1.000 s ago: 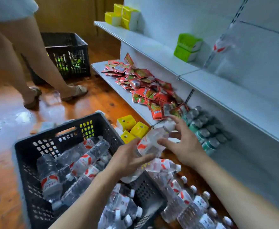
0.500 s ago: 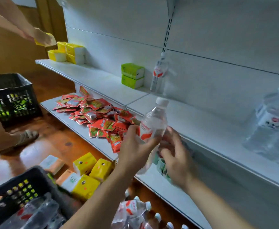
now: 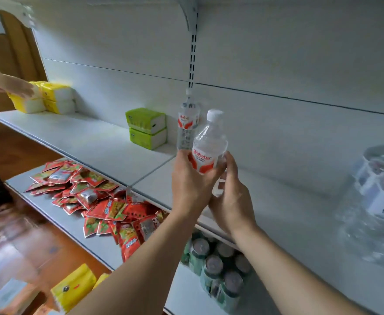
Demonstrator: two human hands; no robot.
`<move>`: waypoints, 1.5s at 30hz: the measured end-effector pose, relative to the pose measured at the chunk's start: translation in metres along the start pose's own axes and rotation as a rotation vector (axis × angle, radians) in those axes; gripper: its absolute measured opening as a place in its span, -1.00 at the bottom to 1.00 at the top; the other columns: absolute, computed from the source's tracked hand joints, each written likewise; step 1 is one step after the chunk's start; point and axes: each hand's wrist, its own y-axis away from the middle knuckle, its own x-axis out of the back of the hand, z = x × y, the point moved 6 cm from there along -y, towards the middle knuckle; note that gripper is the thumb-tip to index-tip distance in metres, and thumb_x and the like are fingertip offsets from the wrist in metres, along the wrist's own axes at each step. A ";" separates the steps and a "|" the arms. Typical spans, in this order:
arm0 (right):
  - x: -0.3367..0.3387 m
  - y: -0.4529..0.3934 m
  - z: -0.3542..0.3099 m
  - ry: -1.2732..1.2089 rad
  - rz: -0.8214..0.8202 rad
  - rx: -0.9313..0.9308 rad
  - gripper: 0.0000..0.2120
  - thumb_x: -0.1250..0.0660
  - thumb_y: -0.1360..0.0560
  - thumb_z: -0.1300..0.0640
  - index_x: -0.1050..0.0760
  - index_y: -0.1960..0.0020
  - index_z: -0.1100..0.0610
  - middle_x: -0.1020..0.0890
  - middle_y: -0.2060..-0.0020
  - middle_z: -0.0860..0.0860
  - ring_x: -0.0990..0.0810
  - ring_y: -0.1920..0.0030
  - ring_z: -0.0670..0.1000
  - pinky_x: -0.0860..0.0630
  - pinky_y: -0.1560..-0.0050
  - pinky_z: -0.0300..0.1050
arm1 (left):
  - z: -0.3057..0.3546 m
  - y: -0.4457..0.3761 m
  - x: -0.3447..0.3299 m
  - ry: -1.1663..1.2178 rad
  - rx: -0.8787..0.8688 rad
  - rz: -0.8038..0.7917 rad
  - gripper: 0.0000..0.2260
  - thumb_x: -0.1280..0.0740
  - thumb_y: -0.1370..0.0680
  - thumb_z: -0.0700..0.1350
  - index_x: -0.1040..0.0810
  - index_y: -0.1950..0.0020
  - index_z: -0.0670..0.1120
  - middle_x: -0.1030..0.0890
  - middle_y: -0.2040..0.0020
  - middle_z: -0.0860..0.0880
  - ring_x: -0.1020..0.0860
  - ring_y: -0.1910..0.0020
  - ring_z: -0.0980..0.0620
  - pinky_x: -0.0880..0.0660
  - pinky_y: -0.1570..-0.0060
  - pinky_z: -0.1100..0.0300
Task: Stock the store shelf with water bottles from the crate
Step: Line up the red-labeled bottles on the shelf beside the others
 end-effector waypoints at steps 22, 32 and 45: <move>-0.086 -0.155 0.078 0.104 0.158 -0.033 -0.16 -0.40 -0.53 0.13 0.06 -0.62 0.01 -0.42 -0.45 0.12 -0.47 -0.35 0.19 -0.43 -0.21 0.02 | -0.124 -0.149 -0.063 -0.371 0.008 -0.264 -0.35 -0.14 -0.62 -0.20 0.11 -0.64 0.00 0.10 -0.65 -0.02 0.01 -0.62 -0.01 -0.09 -0.51 0.04; -0.096 -0.161 0.080 0.268 0.155 -0.006 -0.26 -0.41 -0.52 0.02 -0.13 -0.56 0.17 -0.43 -0.26 0.22 -0.49 -0.22 0.26 -0.42 -0.10 0.03 | -0.123 -0.146 -0.065 -0.538 0.007 -0.276 -0.37 -0.07 -0.63 -0.12 0.16 -0.64 0.07 0.14 -0.65 0.09 -0.15 -0.58 -0.03 -0.25 -0.41 -0.03; -0.088 -0.117 0.065 0.502 -0.024 -0.065 -0.36 -0.27 -0.61 0.03 -0.04 -0.56 0.16 -0.40 -0.26 0.21 -0.49 -0.22 0.28 -0.43 -0.10 0.05 | -0.112 -0.133 -0.047 -0.387 0.030 -0.131 -0.49 -0.21 -0.55 -0.18 -0.26 -0.51 -0.08 -0.37 -0.41 -0.12 -0.39 -0.38 -0.15 -0.36 -0.27 0.04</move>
